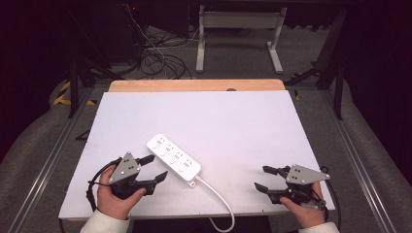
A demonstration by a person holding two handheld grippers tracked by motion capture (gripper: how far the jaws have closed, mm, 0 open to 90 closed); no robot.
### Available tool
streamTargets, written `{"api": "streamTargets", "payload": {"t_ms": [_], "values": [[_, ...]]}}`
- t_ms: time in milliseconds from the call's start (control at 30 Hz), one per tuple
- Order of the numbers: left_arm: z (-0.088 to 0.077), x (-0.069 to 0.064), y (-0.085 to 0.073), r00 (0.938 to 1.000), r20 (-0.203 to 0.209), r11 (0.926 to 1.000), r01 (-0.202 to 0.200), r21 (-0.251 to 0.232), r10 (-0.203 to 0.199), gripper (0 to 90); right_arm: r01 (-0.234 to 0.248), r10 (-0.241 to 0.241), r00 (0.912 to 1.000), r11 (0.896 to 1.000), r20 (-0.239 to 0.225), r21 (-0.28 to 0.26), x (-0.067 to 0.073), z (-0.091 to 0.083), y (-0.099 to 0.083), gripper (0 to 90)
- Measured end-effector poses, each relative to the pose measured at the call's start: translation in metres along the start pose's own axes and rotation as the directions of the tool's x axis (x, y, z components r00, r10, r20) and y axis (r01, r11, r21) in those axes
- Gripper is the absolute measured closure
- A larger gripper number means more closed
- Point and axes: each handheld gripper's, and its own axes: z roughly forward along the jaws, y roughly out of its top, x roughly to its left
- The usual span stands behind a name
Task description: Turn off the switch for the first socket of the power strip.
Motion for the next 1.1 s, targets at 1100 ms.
{"api": "streamTargets", "payload": {"t_ms": [1100], "values": [[0.033, -0.005, 0.032, 0.9825, 0.186, 0.9989, -0.003, 0.048, -0.006, 62.5, 0.014, -0.014, 0.9998, 1.000, -0.017, 0.010, 0.001, 0.001, -0.001, 37.6]]}}
